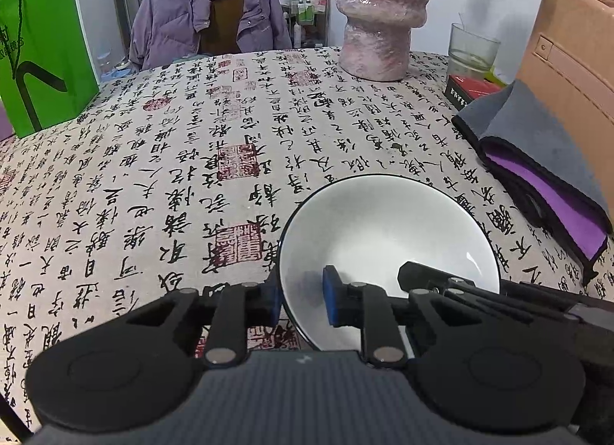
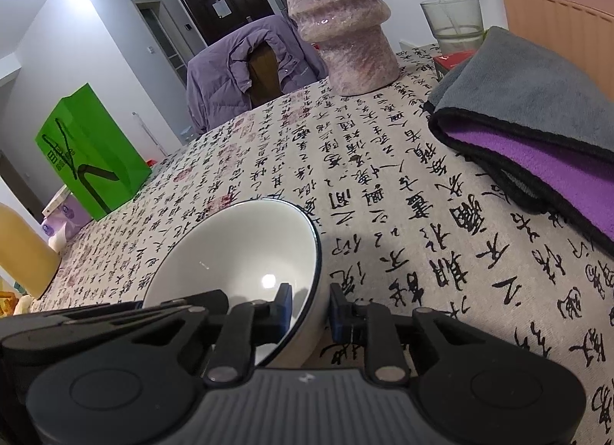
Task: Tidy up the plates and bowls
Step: 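Close both grippers on the rim of the white bowl, then lift the held white bowl off the table with both grippers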
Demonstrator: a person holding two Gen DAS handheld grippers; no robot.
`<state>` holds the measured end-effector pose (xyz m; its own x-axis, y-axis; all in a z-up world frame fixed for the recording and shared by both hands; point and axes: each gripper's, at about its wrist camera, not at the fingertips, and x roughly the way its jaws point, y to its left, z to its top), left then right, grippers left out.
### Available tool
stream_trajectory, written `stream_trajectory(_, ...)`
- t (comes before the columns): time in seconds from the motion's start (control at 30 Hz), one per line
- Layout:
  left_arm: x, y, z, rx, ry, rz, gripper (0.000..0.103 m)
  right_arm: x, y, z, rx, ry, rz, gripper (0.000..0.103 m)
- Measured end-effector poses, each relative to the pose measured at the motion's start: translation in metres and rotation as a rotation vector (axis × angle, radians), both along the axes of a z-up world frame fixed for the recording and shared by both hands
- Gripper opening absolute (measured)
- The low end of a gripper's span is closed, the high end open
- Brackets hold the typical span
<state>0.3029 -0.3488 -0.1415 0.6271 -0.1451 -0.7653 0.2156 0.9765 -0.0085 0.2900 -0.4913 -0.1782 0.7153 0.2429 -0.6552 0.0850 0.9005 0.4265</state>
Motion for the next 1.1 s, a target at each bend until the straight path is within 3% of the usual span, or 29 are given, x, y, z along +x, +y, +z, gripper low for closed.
stream_trajectory(0.6,-0.024,0.013,0.024,0.018,-0.055,-0.019,0.021,-0.016,0.014,0.018,-0.002,-0.055,0.030,0.020)
stream_trajectory(1.1,-0.041,0.046,0.053,-0.028,-0.091,0.026,0.021,-0.031,0.047,0.056,-0.043,-0.130,0.043,0.020)
